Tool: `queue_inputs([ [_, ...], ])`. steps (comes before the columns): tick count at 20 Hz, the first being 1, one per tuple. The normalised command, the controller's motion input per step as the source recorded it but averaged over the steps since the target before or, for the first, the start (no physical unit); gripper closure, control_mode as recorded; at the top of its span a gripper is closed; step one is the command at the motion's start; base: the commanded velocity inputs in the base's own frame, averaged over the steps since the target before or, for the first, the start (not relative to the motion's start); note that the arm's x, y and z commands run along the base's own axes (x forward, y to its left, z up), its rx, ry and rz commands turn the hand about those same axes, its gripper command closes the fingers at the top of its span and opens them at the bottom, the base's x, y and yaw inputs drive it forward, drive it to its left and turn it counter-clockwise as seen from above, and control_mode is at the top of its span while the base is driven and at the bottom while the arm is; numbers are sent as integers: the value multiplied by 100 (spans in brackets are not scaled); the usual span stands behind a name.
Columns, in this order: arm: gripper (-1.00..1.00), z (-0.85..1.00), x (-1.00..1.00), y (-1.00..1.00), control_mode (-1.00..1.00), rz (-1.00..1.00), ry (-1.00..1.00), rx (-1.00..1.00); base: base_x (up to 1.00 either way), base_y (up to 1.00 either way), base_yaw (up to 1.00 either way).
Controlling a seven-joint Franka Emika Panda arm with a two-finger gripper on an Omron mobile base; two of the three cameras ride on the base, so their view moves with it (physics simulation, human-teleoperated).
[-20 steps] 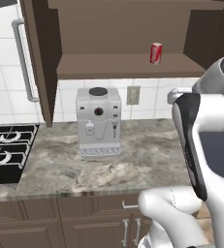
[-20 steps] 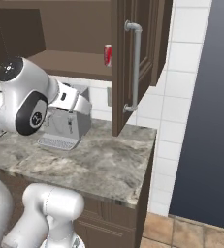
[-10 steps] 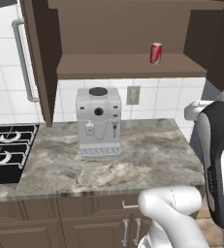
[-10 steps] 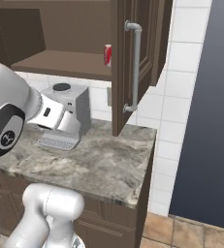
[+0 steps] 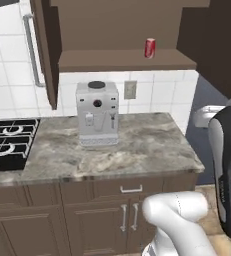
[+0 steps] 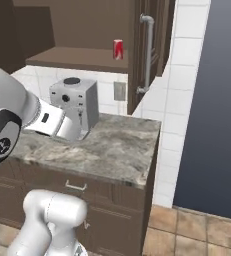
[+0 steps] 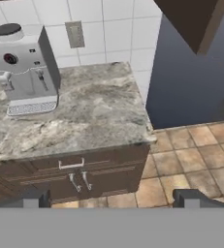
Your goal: Sort all alcoholic drinks to one cabinet, and non-alcoholic drinks to the other.
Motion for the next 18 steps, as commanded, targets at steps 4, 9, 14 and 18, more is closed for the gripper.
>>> queue_inputs([
  [4, -100, 0, 0, 0, 100, 0, 0, 0, -92, -12, -54],
  [9, -100, 0, 0, 0, 100, 0, 0, 0, -20, -36, -76],
  [14, -100, 0, 0, 0, 100, 0, 0, 0, 0, -63, -76],
  [18, -100, 0, 0, 0, 100, 0, 0, 0, 4, -64, -71],
])
